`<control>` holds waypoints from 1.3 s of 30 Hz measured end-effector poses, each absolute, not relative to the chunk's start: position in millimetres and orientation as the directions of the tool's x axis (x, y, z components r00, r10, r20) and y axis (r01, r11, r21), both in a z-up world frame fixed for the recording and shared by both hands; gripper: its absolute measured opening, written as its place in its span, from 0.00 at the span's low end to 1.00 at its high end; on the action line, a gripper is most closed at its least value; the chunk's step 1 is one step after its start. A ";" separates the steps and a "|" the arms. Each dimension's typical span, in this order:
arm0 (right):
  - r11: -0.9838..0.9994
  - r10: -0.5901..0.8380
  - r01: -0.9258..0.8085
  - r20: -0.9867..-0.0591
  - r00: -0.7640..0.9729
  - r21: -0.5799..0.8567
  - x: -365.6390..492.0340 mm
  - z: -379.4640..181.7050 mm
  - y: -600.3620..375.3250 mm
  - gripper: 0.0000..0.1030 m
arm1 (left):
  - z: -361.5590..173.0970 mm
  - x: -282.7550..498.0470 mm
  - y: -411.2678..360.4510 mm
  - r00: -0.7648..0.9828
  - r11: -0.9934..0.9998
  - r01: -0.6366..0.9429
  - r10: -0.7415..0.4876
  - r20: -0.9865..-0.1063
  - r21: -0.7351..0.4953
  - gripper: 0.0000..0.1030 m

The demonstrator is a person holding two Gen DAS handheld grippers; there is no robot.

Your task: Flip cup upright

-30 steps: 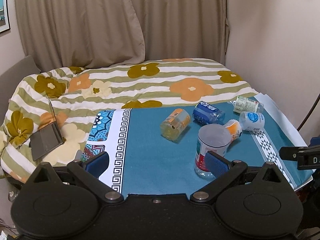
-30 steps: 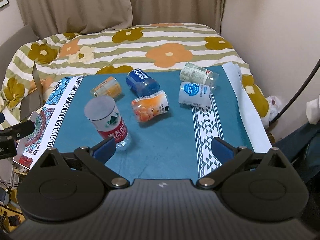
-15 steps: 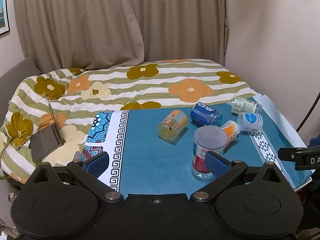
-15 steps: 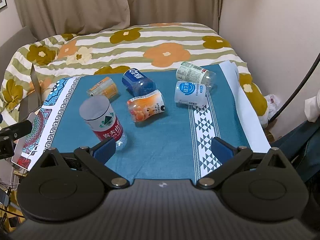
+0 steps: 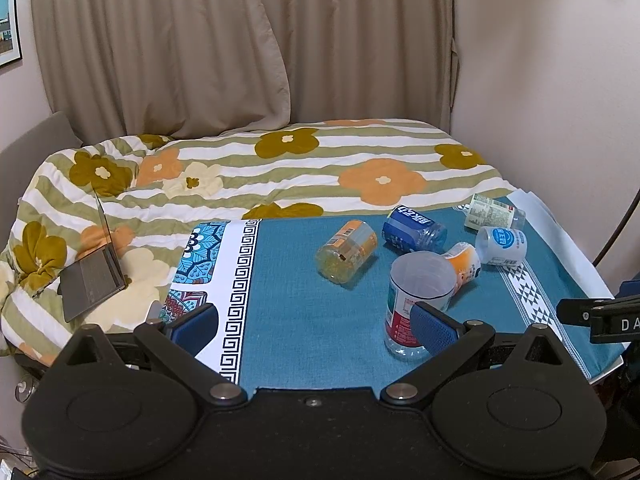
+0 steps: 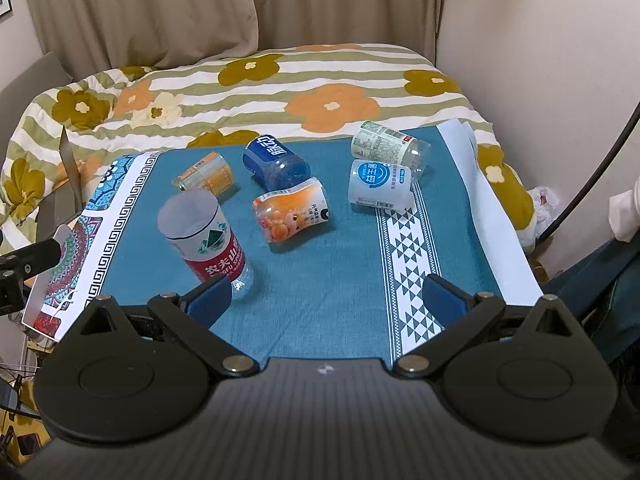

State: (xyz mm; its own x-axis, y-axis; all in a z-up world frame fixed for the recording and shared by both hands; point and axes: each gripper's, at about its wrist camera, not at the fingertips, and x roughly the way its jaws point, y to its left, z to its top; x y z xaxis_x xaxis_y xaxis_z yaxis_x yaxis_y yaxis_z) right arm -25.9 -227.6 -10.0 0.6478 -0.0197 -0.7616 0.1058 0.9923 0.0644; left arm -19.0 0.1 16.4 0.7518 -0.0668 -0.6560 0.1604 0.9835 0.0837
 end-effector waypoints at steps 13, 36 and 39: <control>0.992 -0.021 0.108 -0.763 0.646 0.064 -25.7 -10.3 -227.7 1.00 | 15.9 -18.0 2.0 0.751 0.982 0.164 -0.065 -0.657 0.090 1.00; 0.992 -0.022 0.110 -0.764 0.645 0.064 -23.9 -10.5 -227.2 1.00 | 15.4 -8.5 6.7 0.760 0.981 0.162 -0.054 -0.647 0.108 1.00; 0.992 -0.023 0.112 -0.764 0.645 0.064 -23.6 -10.7 -227.6 1.00 | 15.4 -7.3 6.2 0.762 0.980 0.165 -0.057 -0.645 0.108 1.00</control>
State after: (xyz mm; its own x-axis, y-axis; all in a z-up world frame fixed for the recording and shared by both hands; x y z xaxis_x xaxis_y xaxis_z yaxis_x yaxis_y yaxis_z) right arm -23.6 -227.6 -10.7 0.6446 -0.0229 -0.7642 0.1117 0.9916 0.0645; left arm -7.3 6.2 15.4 0.7624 -0.0572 -0.6446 0.1651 0.9803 0.1083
